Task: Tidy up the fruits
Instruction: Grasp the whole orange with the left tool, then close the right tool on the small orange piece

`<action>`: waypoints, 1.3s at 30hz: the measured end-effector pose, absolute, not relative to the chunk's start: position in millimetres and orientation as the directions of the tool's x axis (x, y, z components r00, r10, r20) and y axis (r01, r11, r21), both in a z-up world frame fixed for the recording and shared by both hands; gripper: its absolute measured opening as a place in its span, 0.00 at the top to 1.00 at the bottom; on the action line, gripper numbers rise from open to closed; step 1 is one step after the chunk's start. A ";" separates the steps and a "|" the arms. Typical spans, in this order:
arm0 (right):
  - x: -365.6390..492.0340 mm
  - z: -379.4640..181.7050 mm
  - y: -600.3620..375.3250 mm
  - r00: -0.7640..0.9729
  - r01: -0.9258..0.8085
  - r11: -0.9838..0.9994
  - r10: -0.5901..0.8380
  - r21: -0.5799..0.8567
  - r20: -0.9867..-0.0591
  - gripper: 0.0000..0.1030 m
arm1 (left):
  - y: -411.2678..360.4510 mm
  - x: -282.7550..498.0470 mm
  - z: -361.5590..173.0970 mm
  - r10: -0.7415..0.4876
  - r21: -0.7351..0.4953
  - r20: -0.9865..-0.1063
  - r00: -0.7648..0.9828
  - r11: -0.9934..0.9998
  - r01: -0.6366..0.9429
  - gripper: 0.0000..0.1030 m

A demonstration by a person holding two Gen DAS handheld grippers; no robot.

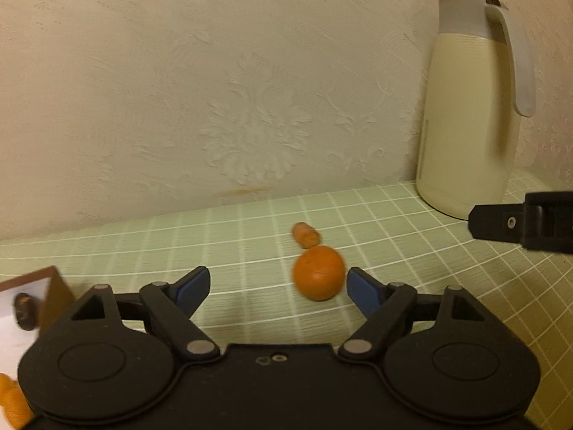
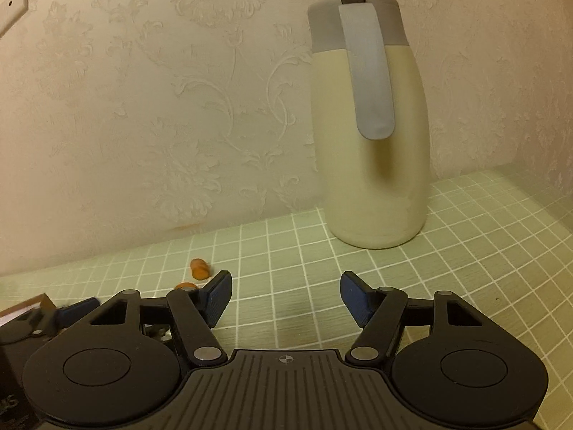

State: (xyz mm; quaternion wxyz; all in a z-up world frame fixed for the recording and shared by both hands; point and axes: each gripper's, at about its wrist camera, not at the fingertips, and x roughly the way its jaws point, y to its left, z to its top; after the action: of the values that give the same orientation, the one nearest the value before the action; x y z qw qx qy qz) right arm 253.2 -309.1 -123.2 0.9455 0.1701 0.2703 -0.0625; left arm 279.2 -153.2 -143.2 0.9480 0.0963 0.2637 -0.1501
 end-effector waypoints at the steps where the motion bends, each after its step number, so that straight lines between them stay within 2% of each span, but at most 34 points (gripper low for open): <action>1: 254.0 -123.4 -310.2 0.846 0.211 0.935 -0.028 0.285 -0.533 0.34 | -155.6 279.9 -144.2 -0.234 0.104 -0.530 0.815 0.936 0.336 0.30; 12: 259.0 -129.3 -323.1 0.838 0.231 0.929 -0.039 0.290 -0.544 0.34 | -176.4 298.3 -162.2 -0.239 0.077 -0.564 0.790 0.938 0.338 0.52; 14: 262.1 -131.0 -324.8 0.835 0.229 0.927 -0.030 0.298 -0.549 0.34 | -175.9 301.4 -163.8 -0.240 0.068 -0.570 0.786 0.939 0.337 0.64; 16: 267.4 -132.1 -326.9 0.835 0.223 0.925 -0.018 0.308 -0.550 0.34 | -173.9 301.7 -163.3 -0.245 0.055 -0.564 0.788 0.942 0.332 0.69; 27: 312.0 -145.8 -298.9 0.814 0.117 0.932 0.107 0.342 -0.570 0.34 | -133.6 305.7 -161.4 -0.160 0.055 -0.570 0.806 0.971 0.232 0.70; 29: 321.1 -150.2 -290.6 0.806 0.094 0.933 0.134 0.347 -0.577 0.40 | -124.3 305.1 -160.6 -0.147 0.059 -0.574 0.805 0.974 0.220 0.70; 30: 326.2 -152.7 -287.2 0.798 0.082 0.933 0.149 0.351 -0.584 0.48 | -120.5 304.4 -160.2 -0.141 0.063 -0.576 0.805 0.974 0.216 0.70; 31: 331.3 -154.8 -284.3 0.792 0.073 0.931 0.165 0.359 -0.588 0.51 | -116.8 303.6 -159.9 -0.134 0.067 -0.577 0.805 0.975 0.210 0.70; 36: 354.9 -164.2 -273.9 0.775 0.048 0.924 0.205 0.380 -0.597 0.52 | -103.6 300.6 -158.2 -0.128 0.074 -0.585 0.801 0.975 0.210 0.70; 39: 367.6 -169.6 -266.7 0.768 0.026 0.928 0.220 0.372 -0.602 0.61 | -99.1 296.9 -157.0 -0.131 0.075 -0.587 0.799 0.974 0.215 0.70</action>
State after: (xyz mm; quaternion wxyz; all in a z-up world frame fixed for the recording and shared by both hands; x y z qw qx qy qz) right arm 367.6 -266.7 -169.6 0.9222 0.1825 0.3368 0.0525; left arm 296.9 -99.1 -157.0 0.9458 0.0688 0.3039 -0.0914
